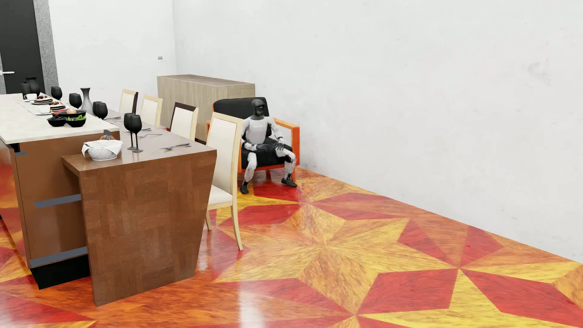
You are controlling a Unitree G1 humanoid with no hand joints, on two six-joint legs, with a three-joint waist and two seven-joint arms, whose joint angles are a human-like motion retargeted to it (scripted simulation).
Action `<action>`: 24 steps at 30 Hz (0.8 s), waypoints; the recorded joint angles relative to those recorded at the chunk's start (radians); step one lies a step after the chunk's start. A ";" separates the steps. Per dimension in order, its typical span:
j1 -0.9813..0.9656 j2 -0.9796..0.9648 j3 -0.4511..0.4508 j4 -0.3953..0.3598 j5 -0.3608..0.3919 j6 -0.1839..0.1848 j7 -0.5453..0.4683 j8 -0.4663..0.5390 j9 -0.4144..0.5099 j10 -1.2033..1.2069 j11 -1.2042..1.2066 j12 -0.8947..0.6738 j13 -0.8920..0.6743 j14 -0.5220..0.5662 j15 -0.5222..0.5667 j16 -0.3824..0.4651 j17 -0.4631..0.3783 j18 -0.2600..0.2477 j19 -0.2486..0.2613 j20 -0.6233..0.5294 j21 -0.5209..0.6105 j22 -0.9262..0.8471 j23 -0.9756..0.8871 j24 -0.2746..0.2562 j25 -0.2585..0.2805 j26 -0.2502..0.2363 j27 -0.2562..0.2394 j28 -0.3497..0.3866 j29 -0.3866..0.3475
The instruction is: Get off of the chair
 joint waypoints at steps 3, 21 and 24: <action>-0.055 -0.072 0.003 0.000 -0.003 0.000 -0.004 0.032 0.030 0.005 0.045 0.015 0.019 0.006 -0.019 0.037 -0.040 -0.024 -0.007 0.033 -0.040 -0.127 -0.149 0.013 0.014 -0.020 -0.016 -0.029 0.041; -0.011 -0.025 -0.002 -0.033 0.088 -0.047 0.068 -0.061 0.103 -0.448 -0.367 -0.023 0.051 -0.066 -0.050 0.148 -0.031 0.000 -0.213 -0.128 0.126 -0.182 -0.122 -0.005 0.008 0.035 0.066 0.127 -0.143; 0.188 0.202 -0.017 -0.022 0.083 -0.029 0.139 -0.157 -0.007 -0.688 -0.626 -0.048 -0.008 -0.039 -0.033 0.066 0.039 0.028 -0.247 -0.204 0.201 0.154 0.248 -0.042 0.047 0.035 0.100 -0.023 -0.165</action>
